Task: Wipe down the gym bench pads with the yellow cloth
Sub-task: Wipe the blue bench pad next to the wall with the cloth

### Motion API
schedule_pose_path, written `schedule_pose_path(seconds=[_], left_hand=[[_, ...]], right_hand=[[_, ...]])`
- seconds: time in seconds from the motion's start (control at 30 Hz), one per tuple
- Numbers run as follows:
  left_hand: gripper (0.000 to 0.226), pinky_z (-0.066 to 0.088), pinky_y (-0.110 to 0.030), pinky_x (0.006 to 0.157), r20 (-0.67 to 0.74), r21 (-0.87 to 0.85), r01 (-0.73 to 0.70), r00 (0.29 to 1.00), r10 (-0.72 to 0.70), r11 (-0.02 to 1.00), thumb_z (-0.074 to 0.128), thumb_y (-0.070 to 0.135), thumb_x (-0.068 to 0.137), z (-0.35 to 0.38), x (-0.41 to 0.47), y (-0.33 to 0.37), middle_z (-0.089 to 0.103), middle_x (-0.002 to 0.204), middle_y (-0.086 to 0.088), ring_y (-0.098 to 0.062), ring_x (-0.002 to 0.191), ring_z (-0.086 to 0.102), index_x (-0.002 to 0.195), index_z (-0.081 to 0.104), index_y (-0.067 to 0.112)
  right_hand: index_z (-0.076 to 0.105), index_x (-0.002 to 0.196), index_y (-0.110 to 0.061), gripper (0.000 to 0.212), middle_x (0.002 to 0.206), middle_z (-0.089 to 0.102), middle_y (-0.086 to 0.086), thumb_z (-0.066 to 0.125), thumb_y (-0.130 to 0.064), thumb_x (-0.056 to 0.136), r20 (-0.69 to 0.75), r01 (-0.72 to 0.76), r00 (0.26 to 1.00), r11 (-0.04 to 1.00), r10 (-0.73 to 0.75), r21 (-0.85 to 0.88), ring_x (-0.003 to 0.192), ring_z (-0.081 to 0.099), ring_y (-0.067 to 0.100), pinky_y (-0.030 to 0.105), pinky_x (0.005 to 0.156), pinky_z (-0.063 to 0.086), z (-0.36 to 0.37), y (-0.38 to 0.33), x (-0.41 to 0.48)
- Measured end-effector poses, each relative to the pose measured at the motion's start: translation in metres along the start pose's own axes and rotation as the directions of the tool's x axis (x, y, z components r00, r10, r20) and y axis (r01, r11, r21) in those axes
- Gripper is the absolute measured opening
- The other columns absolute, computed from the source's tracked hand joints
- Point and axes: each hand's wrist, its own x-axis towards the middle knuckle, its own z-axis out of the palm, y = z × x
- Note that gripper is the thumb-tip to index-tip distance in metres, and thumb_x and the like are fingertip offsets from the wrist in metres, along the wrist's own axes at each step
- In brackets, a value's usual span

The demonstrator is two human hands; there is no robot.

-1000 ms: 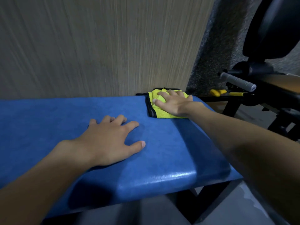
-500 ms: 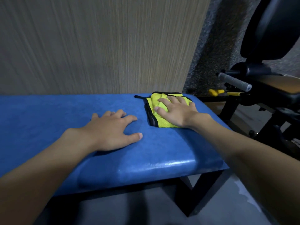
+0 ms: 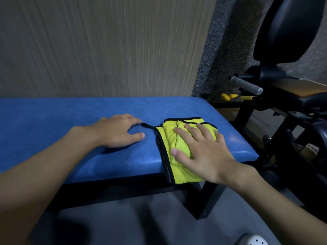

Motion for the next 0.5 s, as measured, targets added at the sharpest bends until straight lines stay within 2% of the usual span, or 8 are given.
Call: schedule_pose_path(seconds=[0.1, 0.17, 0.33, 0.43, 0.5], left_hand=[[0.067, 0.030, -0.050, 0.113, -0.012, -0.020, 0.007, 1.000, -0.008, 1.000, 0.040, 0.070, 0.092, 0.001, 0.000, -0.004, 0.033, 0.156, 0.014, -0.014, 0.144, 0.033, 0.151, 0.034, 0.038], [0.073, 0.030, -0.052, 0.111, 0.001, -0.018, 0.031, 1.000, -0.031, 0.999, 0.038, 0.077, 0.087, 0.000, -0.001, -0.007, 0.033, 0.155, 0.015, -0.015, 0.143, 0.033, 0.150, 0.034, 0.042], [0.077, 0.028, -0.052, 0.112, 0.036, 0.011, 0.014, 0.999, -0.015, 1.000, 0.029, 0.085, 0.081, -0.002, -0.001, -0.013, 0.030, 0.155, 0.017, -0.013, 0.143, 0.030, 0.148, 0.031, 0.049], [0.094, 0.027, -0.052, 0.112, 0.041, 0.012, 0.029, 0.999, -0.030, 1.000, 0.013, 0.092, 0.061, 0.000, 0.000, -0.014, 0.026, 0.157, 0.014, -0.013, 0.146, 0.025, 0.146, 0.027, 0.054], [0.097, 0.027, -0.053, 0.112, 0.038, 0.033, 0.029, 0.999, -0.030, 0.999, 0.008, 0.092, 0.056, 0.001, 0.002, -0.015, 0.025, 0.158, 0.013, -0.014, 0.147, 0.023, 0.145, 0.024, 0.056]], right_hand=[[-0.001, 0.150, -0.049, 0.082, 0.165, 0.007, -0.010, -0.002, -0.082, 0.075, -0.015, -0.008, 1.000, 1.000, 0.007, -0.008, 0.153, -0.001, 0.021, 0.060, 0.117, 0.009, -0.001, -0.001, 0.005], [0.001, 0.151, -0.047, 0.083, 0.165, 0.008, -0.010, -0.002, -0.082, 0.076, -0.016, -0.011, 1.000, 1.000, 0.010, -0.024, 0.152, 0.000, 0.022, 0.059, 0.117, 0.011, -0.002, -0.001, 0.012], [0.004, 0.153, -0.049, 0.073, 0.165, 0.005, -0.011, 0.006, -0.077, 0.085, 0.051, -0.039, 0.998, 0.999, 0.038, 0.007, 0.152, -0.001, 0.021, 0.059, 0.117, 0.008, -0.007, 0.001, 0.042], [0.009, 0.152, -0.050, 0.069, 0.165, 0.007, -0.010, 0.010, -0.077, 0.088, 0.063, -0.048, 0.997, 0.999, 0.047, 0.013, 0.152, 0.002, 0.023, 0.061, 0.116, 0.009, -0.008, 0.005, 0.078], [0.012, 0.152, -0.049, 0.070, 0.165, 0.009, -0.009, 0.011, -0.077, 0.088, 0.053, -0.059, 0.997, 0.998, 0.058, 0.011, 0.152, 0.003, 0.025, 0.063, 0.115, 0.010, -0.005, 0.008, 0.108]])
